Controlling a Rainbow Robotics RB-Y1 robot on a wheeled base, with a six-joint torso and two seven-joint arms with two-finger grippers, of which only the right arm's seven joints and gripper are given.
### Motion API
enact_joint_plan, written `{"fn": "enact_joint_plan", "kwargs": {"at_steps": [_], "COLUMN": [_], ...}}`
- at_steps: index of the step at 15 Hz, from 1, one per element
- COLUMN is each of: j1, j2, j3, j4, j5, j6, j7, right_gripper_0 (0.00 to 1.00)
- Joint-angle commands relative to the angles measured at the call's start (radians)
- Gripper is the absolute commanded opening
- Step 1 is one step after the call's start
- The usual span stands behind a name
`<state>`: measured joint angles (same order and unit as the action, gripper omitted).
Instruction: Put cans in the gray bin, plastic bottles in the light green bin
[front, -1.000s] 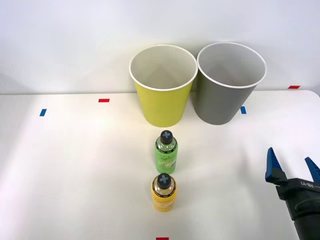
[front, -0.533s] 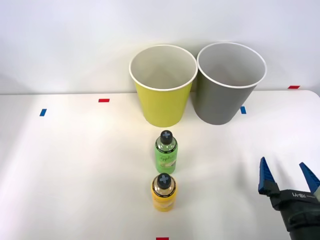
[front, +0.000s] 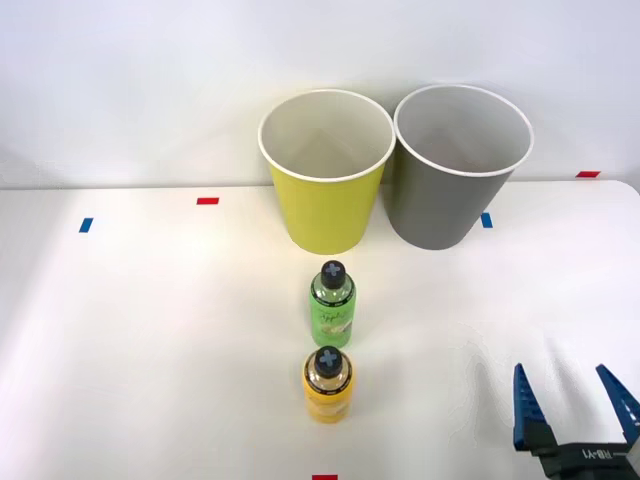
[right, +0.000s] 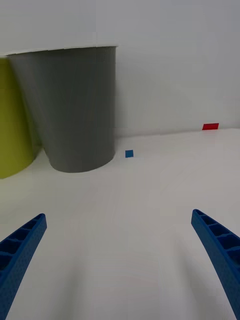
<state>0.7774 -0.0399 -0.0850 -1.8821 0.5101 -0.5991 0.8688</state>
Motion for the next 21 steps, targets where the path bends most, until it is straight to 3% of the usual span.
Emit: {"fn": "enact_joint_plan", "kwargs": {"at_steps": [1,4,10,12,21], "j1": [0.057,0.102,0.164,0.149,0.195], "j2": [0.012,0.025,0.012,0.008,-0.008], "j3": [0.007,0.048,0.151,0.172,0.237], "j4": [0.000,0.003,0.011,0.089,0.120], "j5": [0.013,-0.045,-0.286,-0.371,-0.423], "j6": [-0.060,-0.070,-0.079,-0.160,-0.266], "j7": [0.064,0.203,0.455,0.510,0.533], "right_gripper_0": [1.00,1.00,1.00,1.00,1.00]}}
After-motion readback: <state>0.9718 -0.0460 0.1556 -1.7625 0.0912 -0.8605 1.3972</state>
